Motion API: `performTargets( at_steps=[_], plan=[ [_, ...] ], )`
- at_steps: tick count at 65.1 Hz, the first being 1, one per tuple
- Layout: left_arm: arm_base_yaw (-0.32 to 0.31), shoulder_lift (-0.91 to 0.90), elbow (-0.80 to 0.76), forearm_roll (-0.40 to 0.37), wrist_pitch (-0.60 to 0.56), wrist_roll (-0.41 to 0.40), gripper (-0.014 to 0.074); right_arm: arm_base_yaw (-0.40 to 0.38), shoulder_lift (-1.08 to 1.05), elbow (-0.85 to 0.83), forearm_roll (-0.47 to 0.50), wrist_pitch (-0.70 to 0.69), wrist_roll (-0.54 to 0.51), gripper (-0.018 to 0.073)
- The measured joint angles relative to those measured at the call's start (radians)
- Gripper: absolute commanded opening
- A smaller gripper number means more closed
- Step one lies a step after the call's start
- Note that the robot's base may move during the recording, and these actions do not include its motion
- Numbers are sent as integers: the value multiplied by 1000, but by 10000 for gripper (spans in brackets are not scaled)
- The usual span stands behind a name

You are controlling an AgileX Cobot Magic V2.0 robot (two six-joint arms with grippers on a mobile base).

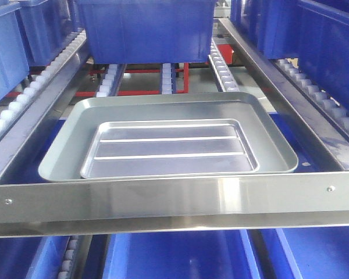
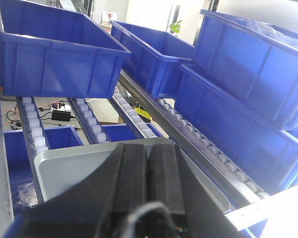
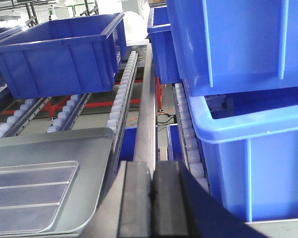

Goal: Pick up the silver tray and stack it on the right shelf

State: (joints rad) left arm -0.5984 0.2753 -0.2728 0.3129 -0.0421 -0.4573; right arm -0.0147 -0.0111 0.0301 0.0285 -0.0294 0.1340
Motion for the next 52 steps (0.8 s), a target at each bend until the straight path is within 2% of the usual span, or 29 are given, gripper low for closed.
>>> performTargets(
  at_steps=[11, 16, 20, 23, 27, 35, 42, 48, 52],
  plan=[
    [18, 0, 0, -9, 2, 18, -100, 0, 0, 0, 0, 0, 0, 52],
    [61, -4, 4, -87, 9, 145, -100, 0, 0, 0, 0, 0, 0, 52],
    [120, -16, 26, -211, 5, 295, -100, 0, 0, 0, 0, 0, 0, 52],
    [164, -34, 50, -272, 0, 394, -100, 0, 0, 0, 0, 0, 0, 52],
    [236, -61, 94, -313, -13, 457, -100, 0, 0, 0, 0, 0, 0, 52],
    [390, -140, 184, -337, -23, 490, -99, 0, 0, 0, 0, 0, -1, 52],
    [490, -219, 241, -326, -26, 493, -99, 0, 0, 0, 0, 0, -1, 52],
    [534, -275, 285, -313, -27, 494, -99, 0, 0, 0, 0, 0, -1, 52],
    [541, -283, 299, -313, -27, 494, -99, 0, 0, 0, 0, 0, -1, 52]
  ],
)
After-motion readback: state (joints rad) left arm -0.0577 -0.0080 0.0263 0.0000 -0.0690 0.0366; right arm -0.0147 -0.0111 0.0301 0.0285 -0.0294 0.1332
